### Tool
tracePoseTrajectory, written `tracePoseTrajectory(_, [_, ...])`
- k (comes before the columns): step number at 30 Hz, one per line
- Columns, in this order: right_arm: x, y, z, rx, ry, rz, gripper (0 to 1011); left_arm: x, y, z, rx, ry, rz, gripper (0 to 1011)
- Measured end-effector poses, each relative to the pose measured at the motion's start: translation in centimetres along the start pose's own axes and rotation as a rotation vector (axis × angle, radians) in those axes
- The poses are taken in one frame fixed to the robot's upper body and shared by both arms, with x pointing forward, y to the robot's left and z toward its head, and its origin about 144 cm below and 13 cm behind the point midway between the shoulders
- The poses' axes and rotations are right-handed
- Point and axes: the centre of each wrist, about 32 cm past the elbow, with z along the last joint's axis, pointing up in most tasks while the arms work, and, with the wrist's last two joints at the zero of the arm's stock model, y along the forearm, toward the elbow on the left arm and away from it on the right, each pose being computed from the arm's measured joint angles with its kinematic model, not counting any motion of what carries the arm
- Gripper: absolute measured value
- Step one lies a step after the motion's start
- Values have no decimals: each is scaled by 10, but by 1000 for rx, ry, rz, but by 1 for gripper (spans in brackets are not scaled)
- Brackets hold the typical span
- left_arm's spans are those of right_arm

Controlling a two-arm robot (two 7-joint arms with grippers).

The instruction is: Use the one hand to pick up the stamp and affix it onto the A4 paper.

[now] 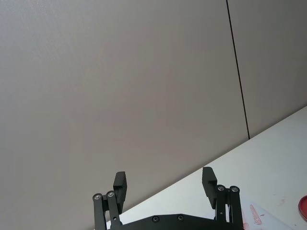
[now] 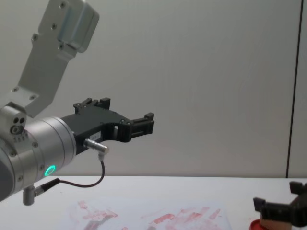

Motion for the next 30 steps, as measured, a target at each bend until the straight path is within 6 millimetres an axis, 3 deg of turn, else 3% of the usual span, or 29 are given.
tracePoseTrajectory(6, [2, 2, -6, -33, 0, 10, 994, 0, 0, 0, 0, 0, 0, 1003])
tracePoseTrajectory(11, [3, 3, -9, -56, 3, 16, 902, 0, 0, 0, 0, 0, 0, 1002])
tracePoseTrajectory(30, [8, 11, -16, -88, 25, 20, 305, 0, 0, 0, 0, 0, 0, 1002])
